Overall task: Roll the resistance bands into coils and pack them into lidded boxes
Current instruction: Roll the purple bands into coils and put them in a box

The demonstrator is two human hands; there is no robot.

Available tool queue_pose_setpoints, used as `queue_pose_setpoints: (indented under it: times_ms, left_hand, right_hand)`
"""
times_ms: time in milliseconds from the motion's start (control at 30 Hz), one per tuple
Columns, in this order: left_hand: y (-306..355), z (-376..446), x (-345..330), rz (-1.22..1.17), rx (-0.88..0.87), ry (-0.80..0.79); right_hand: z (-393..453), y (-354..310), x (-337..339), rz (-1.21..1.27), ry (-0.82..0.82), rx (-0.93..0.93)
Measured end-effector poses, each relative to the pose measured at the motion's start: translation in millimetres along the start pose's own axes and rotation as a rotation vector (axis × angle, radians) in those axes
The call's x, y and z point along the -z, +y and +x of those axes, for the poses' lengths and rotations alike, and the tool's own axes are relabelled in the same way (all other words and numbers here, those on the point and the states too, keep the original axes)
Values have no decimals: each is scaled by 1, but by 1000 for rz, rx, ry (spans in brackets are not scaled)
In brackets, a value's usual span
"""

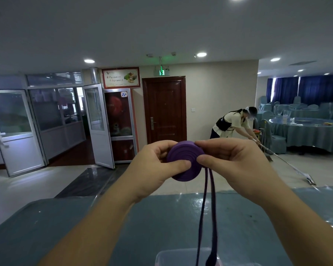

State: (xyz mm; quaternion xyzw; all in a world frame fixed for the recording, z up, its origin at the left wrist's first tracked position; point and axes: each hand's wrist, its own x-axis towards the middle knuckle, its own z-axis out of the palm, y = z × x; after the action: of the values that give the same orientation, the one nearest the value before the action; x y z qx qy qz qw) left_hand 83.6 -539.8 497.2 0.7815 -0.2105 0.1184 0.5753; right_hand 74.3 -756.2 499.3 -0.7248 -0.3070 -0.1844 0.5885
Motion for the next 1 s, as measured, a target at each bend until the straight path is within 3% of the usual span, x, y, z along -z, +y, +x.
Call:
queue_pose_setpoints:
  times_ms: [67,267,433,633,800,1000]
  left_hand:
    - [2,0,3,20,-7,-18]
    - [1,-1,-3,-291,-20,90]
    - [5,0,4,-119,-17,25]
    - [0,-3,-2,-245,-52,79]
    - [3,-4,8,-8,14,-60]
    - [-6,-6,-1,-192,-7,52]
  right_hand:
    - [0,-2,-1,-7,-2,5]
    - [3,-5,-4,115,79,30]
    - [4,-8,-5,7,47,22]
    - [2,-6,-9,166,103,18]
    - [-4,-4,-7,41,39,-4]
    - [-5,5,-10,232,122,-16]
